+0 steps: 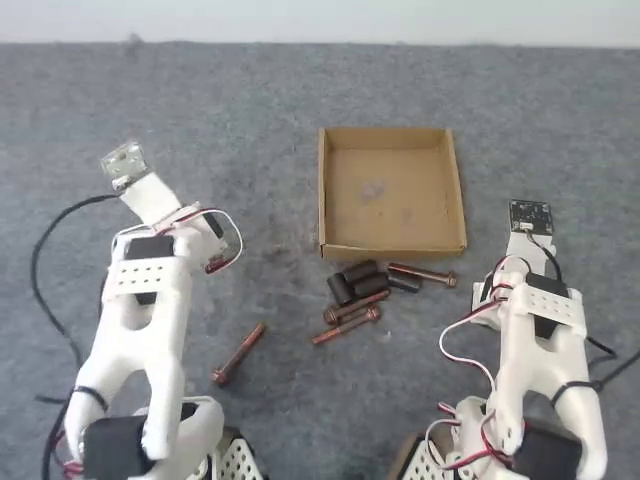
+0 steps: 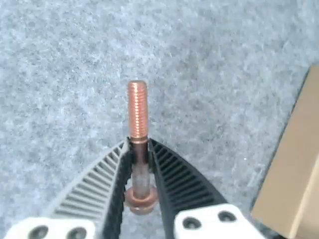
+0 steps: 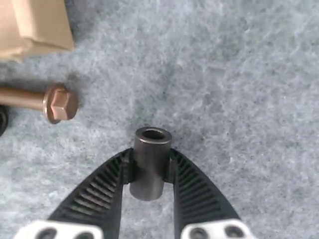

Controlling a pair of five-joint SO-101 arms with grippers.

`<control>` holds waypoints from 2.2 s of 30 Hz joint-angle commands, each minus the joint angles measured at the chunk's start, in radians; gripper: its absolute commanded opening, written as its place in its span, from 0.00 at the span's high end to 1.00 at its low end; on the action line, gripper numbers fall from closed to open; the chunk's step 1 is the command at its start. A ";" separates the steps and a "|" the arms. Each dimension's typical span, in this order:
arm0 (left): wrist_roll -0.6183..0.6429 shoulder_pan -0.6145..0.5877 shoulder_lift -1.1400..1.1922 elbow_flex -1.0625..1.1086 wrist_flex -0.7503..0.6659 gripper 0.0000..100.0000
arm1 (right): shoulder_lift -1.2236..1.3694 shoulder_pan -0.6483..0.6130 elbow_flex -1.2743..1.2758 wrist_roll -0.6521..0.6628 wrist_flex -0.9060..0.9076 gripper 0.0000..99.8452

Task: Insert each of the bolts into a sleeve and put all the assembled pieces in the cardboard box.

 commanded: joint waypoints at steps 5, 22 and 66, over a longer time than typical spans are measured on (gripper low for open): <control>0.040 -0.011 -0.057 0.002 -0.066 0.95 | -0.051 -0.007 -0.049 -0.003 -0.002 0.99; -0.413 -0.043 -0.057 -0.127 0.164 0.99 | -0.051 -0.005 -0.049 -0.002 -0.004 0.99; -1.071 0.149 0.473 -0.656 0.324 0.87 | -0.051 -0.005 -0.048 -0.002 -0.008 0.99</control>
